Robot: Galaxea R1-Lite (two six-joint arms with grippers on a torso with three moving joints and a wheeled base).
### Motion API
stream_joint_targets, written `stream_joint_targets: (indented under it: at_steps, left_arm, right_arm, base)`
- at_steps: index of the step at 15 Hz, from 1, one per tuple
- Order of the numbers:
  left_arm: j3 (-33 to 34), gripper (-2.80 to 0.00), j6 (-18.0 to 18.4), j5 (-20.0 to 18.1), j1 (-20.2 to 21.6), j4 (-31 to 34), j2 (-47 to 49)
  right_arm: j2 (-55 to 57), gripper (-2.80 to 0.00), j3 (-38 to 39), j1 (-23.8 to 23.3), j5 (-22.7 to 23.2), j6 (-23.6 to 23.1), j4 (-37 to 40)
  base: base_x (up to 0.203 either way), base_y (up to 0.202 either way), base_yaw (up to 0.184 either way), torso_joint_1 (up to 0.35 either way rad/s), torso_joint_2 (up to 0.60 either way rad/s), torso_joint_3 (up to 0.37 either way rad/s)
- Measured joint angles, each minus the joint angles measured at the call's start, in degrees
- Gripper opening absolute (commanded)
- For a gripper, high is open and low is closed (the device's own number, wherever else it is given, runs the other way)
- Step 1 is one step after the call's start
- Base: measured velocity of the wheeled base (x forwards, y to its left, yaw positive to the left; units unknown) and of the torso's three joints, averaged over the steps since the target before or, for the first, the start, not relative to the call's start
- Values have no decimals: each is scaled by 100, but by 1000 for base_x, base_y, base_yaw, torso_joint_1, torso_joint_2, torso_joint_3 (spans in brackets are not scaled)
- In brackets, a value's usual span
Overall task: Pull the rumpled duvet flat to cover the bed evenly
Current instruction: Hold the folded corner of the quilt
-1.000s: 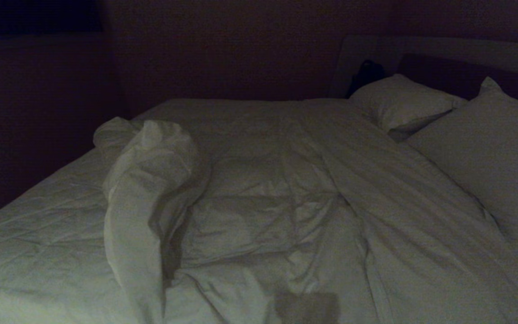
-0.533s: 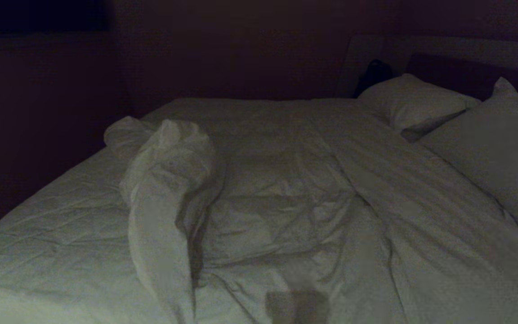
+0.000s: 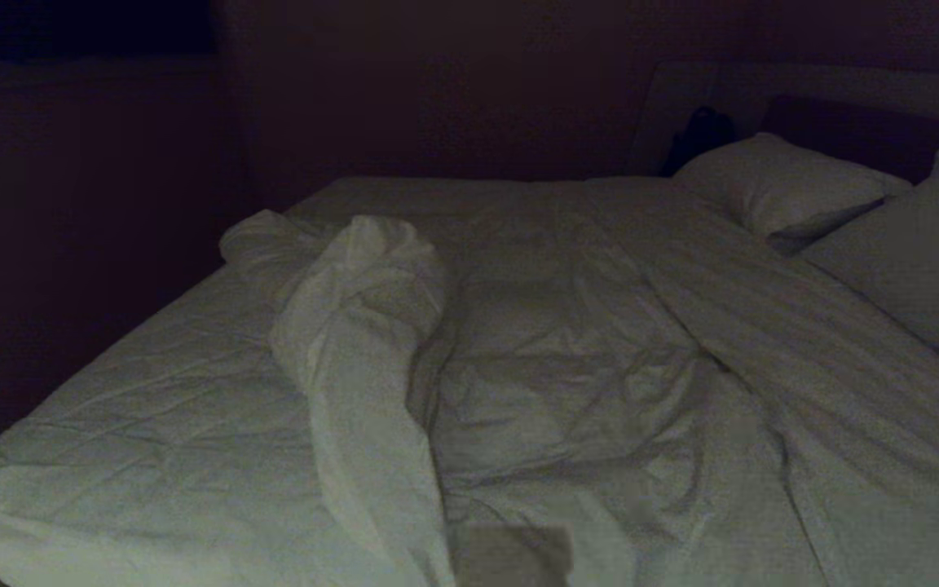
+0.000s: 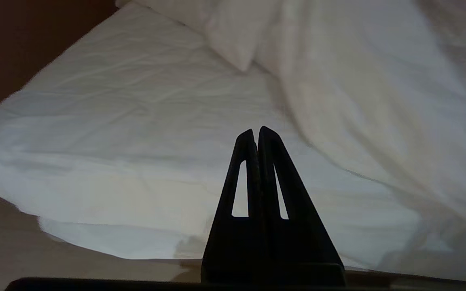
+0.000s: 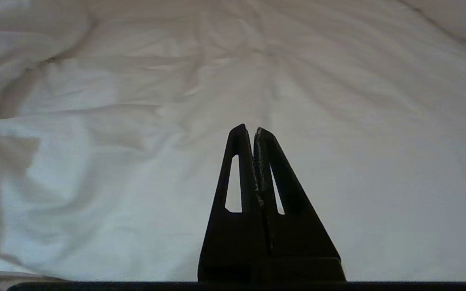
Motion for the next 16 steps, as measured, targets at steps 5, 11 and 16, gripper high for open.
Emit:
stream_joint_targets:
  at_steps: [5,11,16]
  left_arm:
    - [0,-280,-83,8,0,-2,0]
    - [-7,-280,-86,9,0,-2,0]
    - [-10,-280,-88,9,0,-5,0]
  right_arm:
    - [0,-280,0,0,0,2,0]
    - [-2,-280,0,2,0,0,2]
    - [-2,-280,0,2,0,0,-5]
  base:
    - [0,196,1,2,4,6]
    - [0,196,3,2,1,2]
    - [0,195,0,2,3,1]
